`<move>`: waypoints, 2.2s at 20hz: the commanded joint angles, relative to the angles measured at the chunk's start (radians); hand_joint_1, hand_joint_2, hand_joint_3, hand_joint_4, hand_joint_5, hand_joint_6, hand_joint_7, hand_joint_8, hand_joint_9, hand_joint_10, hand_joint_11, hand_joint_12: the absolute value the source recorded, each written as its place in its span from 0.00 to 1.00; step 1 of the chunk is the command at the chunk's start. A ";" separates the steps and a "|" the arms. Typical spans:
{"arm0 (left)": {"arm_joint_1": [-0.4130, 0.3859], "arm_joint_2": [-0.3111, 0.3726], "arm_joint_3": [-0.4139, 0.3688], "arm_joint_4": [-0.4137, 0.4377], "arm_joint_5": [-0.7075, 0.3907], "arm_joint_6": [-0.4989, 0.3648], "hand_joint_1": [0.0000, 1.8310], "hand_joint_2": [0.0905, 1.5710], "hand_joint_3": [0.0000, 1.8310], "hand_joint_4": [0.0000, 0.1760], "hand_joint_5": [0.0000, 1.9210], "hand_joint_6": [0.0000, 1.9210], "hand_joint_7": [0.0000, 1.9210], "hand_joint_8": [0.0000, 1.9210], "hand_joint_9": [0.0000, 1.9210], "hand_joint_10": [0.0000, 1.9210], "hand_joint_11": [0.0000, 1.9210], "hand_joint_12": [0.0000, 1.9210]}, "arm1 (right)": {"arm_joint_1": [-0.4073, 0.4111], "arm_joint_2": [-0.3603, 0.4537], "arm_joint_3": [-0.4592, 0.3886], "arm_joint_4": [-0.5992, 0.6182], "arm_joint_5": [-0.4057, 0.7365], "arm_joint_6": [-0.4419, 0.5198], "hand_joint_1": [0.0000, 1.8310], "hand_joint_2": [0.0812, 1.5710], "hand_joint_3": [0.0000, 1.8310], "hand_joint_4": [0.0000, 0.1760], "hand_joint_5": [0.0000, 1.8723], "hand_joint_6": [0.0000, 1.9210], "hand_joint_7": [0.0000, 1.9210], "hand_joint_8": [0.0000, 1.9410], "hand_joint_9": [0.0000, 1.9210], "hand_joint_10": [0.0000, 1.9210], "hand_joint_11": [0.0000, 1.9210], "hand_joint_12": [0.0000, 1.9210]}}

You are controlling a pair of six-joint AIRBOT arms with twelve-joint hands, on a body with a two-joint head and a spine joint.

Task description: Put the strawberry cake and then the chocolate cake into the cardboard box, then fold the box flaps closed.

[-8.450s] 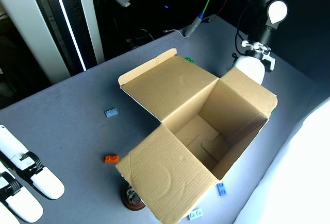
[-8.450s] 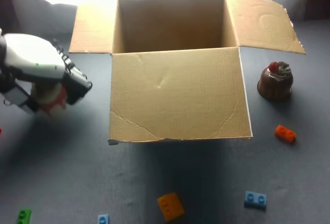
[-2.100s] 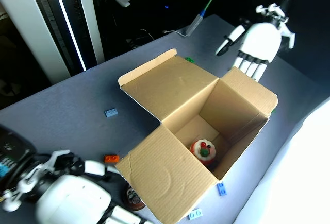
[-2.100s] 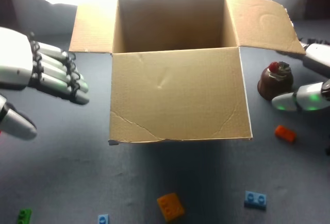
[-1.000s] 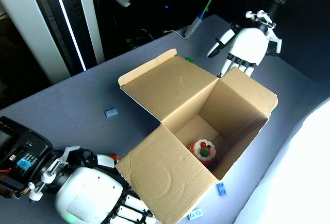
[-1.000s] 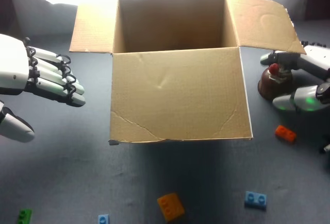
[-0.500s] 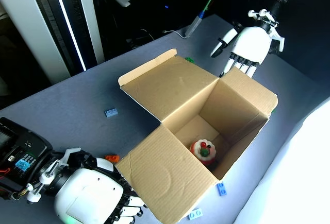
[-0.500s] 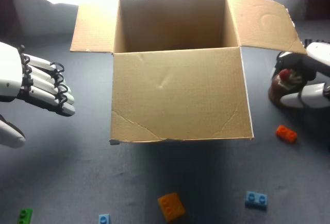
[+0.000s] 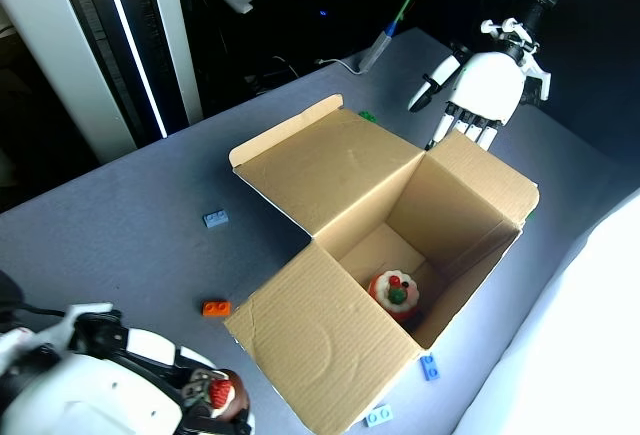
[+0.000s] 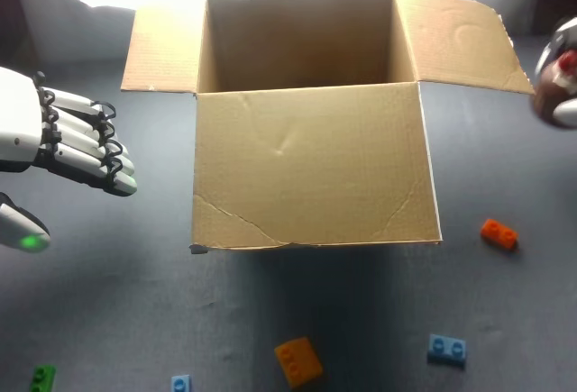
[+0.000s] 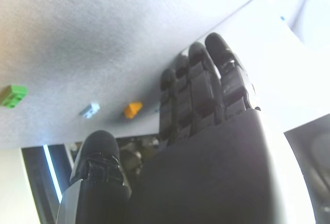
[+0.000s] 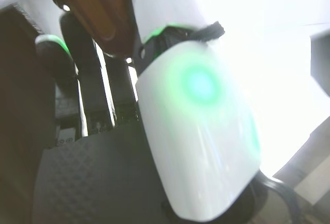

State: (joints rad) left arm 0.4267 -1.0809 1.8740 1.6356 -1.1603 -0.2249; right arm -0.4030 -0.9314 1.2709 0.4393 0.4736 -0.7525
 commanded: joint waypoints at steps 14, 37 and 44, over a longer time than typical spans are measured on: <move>-0.015 -0.006 0.011 -0.075 0.003 -0.002 0.00 0.80 0.00 0.00 0.14 0.01 0.15 0.00 0.16 0.00 0.01 0.40 | 0.264 0.058 -0.055 -0.090 0.043 -0.012 0.73 0.76 0.00 0.00 0.46 0.60 0.39 0.72 0.33 0.82 0.17 1.00; -0.018 -0.012 0.007 -0.075 0.010 -0.002 0.00 0.81 0.00 0.00 0.14 0.00 0.13 0.00 0.15 0.00 0.00 0.43 | 0.382 -0.258 0.029 -0.391 0.093 0.015 0.72 0.76 0.00 0.00 0.43 0.64 0.41 0.71 0.34 0.81 0.18 1.00; -0.018 -0.012 0.004 -0.075 0.011 -0.002 0.00 0.81 0.00 0.00 0.14 0.00 0.14 0.00 0.15 0.00 0.00 0.44 | 0.382 -0.339 0.110 -0.513 0.076 0.051 0.66 0.75 0.00 0.00 0.46 0.61 0.42 0.70 0.35 0.81 0.19 0.98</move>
State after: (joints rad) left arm 0.4171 -1.0954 1.8790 1.6360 -1.1290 -0.2268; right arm -0.0360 -1.2816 1.3800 -0.0788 0.4282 -0.7082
